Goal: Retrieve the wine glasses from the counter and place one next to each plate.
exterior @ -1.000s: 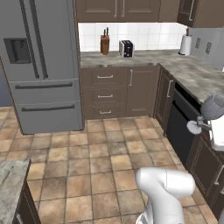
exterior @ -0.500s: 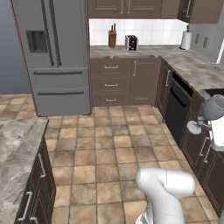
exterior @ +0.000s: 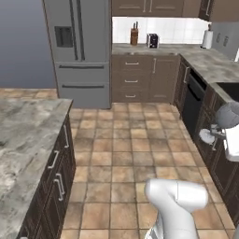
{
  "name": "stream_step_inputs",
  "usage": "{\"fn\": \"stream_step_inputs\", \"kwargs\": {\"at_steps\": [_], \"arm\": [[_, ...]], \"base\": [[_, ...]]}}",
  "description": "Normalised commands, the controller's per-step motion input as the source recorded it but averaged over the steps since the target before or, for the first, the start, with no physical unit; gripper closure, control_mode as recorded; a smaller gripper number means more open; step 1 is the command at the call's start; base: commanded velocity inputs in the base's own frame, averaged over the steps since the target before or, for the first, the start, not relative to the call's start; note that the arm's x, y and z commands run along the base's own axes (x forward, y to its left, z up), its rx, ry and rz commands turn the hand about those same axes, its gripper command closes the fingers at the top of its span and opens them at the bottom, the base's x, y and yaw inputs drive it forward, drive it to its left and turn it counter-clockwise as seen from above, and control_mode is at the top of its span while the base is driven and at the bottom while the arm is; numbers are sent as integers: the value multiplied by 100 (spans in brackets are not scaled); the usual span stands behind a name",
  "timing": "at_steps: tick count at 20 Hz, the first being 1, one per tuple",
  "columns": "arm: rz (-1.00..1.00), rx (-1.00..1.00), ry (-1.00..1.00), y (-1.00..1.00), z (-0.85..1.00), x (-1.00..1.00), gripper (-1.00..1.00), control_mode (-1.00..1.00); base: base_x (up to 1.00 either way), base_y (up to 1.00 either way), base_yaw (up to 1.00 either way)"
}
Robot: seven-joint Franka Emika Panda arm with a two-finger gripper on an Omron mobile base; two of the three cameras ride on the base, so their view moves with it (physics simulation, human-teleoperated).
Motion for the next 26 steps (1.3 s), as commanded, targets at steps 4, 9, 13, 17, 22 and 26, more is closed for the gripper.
{"fn": "stream_step_inputs", "kwargs": {"at_steps": [4,9,13,17,22,26], "arm": [[0,0,0,0,0,0,100,100],[0,0,0,0,0,0,100,100],[0,0,0,0,0,0,100,100],[0,0,0,0,0,0,100,100],[0,0,0,0,0,0,100,100],[0,0,0,0,0,0,100,100]], "base": [[-100,1,21],[-100,-20,16],[-100,-17,23],[-100,-16,21],[-77,-98,54],[-39,-100,54]]}}
